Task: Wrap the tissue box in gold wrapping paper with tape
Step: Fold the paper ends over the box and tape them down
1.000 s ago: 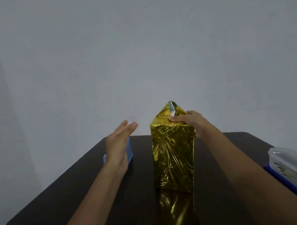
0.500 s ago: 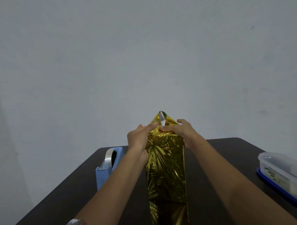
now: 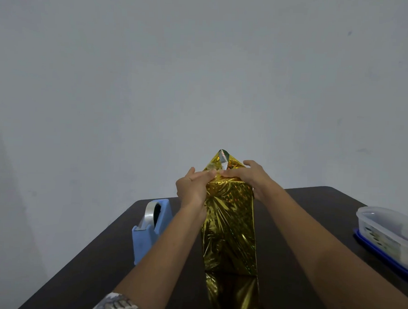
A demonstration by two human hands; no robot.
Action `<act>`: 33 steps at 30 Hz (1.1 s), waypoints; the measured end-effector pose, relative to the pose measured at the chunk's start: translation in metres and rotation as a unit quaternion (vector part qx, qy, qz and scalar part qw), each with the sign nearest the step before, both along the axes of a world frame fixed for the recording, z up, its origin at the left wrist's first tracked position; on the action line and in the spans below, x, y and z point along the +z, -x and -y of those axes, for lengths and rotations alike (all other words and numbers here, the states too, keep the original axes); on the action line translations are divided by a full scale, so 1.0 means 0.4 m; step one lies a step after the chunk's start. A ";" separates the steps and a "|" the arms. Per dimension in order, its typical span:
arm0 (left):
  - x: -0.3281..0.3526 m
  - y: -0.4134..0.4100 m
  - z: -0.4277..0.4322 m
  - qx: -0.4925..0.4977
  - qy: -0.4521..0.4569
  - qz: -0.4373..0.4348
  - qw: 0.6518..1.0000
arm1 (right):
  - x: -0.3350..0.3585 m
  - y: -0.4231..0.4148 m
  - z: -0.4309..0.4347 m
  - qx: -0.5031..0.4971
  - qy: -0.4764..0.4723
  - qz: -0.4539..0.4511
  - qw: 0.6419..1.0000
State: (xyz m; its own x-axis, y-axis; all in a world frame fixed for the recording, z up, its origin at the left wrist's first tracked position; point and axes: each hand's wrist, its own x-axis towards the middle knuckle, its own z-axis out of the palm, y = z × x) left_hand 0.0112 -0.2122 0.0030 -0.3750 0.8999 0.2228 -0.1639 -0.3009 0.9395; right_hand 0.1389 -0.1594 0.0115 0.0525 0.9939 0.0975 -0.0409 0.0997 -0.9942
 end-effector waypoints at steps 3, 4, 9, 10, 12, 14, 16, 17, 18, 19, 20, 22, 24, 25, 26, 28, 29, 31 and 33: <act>-0.005 0.005 -0.010 0.022 0.001 -0.052 0.998 | 0.001 0.003 0.001 -0.002 0.003 0.001 1.000; -0.007 0.006 -0.013 0.023 0.003 -0.063 0.998 | 0.001 0.003 0.002 -0.002 0.005 0.001 1.000; -0.014 0.008 -0.025 0.019 0.015 -0.083 0.996 | 0.004 0.003 0.005 -0.003 0.007 0.004 1.000; -0.017 0.010 -0.031 0.015 0.015 -0.081 0.996 | 0.004 0.003 0.005 -0.003 0.008 0.003 1.000; -0.022 0.013 -0.046 -0.002 0.017 -0.052 0.998 | 0.005 0.003 0.007 -0.003 0.008 0.004 1.000; -0.025 0.023 -0.065 -0.002 0.021 -0.048 0.999 | 0.005 0.003 0.009 -0.002 0.006 0.007 1.000; -0.003 0.029 -0.029 -0.009 0.044 -0.069 0.997 | 0.006 0.005 0.011 -0.003 0.007 0.012 1.000; 0.005 0.035 -0.023 -0.017 0.058 -0.069 0.996 | 0.007 0.005 0.013 -0.004 0.008 0.014 1.000; 0.014 0.038 -0.017 -0.033 0.069 -0.060 0.995 | 0.008 0.004 0.015 -0.005 0.008 0.017 1.000; 0.027 0.041 -0.010 -0.057 0.090 -0.043 0.993 | 0.009 0.005 0.016 -0.006 0.008 0.018 1.000; 0.042 0.043 -0.005 -0.080 0.115 -0.026 0.990 | 0.011 0.004 0.019 -0.006 0.008 0.018 1.000; 0.064 0.044 0.003 -0.089 0.159 -0.019 0.983 | 0.015 0.003 0.025 -0.003 0.009 0.021 1.000; 0.071 0.047 -0.005 -0.081 0.176 -0.037 0.980 | 0.015 0.002 0.029 -0.001 0.010 0.031 0.999; 0.074 0.047 -0.007 -0.080 0.180 -0.048 0.979 | 0.015 0.001 0.031 0.002 0.009 0.036 0.999; 0.077 0.045 -0.010 -0.078 0.183 -0.060 0.978 | 0.015 -0.001 0.034 0.004 0.007 0.039 0.999; 0.082 0.045 -0.017 -0.069 0.182 -0.089 0.977 | 0.017 -0.001 0.039 0.007 0.005 0.052 0.999; 0.087 0.043 -0.018 -0.066 0.185 -0.105 0.975 | 0.019 -0.002 0.041 0.007 0.006 0.056 0.998; 0.091 0.043 -0.019 -0.064 0.200 -0.126 0.970 | 0.021 -0.006 0.044 0.015 0.011 0.038 0.999; 0.090 0.048 -0.018 -0.083 0.216 -0.126 0.965 | 0.019 -0.007 0.040 0.018 0.012 0.016 1.000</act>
State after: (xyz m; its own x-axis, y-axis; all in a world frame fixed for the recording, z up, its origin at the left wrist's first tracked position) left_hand -0.0080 -0.2051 0.0390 -0.1999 0.9723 -0.1210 0.0733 0.1380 0.9877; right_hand 0.1418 -0.1753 0.0191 0.0131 0.9971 0.0747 -0.0120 0.0749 -0.9971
